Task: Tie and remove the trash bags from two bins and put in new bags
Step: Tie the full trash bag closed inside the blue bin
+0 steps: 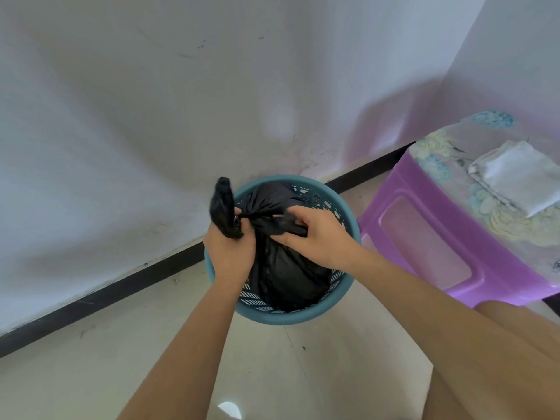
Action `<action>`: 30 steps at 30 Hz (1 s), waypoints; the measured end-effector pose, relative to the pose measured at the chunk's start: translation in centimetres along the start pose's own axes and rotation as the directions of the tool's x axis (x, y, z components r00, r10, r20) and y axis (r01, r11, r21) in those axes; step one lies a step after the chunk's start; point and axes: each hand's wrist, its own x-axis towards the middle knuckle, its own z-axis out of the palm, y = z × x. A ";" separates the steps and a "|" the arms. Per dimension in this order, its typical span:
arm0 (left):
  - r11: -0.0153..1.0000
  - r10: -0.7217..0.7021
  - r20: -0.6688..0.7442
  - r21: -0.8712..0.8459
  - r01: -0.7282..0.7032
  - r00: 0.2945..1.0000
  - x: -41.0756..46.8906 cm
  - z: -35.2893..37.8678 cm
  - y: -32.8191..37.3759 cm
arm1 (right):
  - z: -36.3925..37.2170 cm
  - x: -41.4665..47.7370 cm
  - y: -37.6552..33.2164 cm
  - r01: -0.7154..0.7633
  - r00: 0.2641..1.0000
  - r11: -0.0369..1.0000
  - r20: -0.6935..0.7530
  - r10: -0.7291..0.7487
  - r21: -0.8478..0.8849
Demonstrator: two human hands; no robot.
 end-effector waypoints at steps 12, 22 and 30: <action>0.673 -0.252 0.476 -0.539 0.506 0.843 -1.1 -2.2 1.1 | 0.0 -0.5 -0.4 -0.006 0.993 1.000 -0.122 0.006 0.000; 0.620 -0.379 0.418 -0.547 0.562 0.826 -1.8 -1.3 2.5 | -0.1 -0.4 0.5 -0.005 0.995 1.000 -0.098 0.003 -0.021; 0.646 -0.295 0.444 -0.560 0.519 0.846 -1.3 -1.7 1.2 | -1.2 0.0 1.0 -0.058 0.998 0.997 -0.001 0.059 -0.045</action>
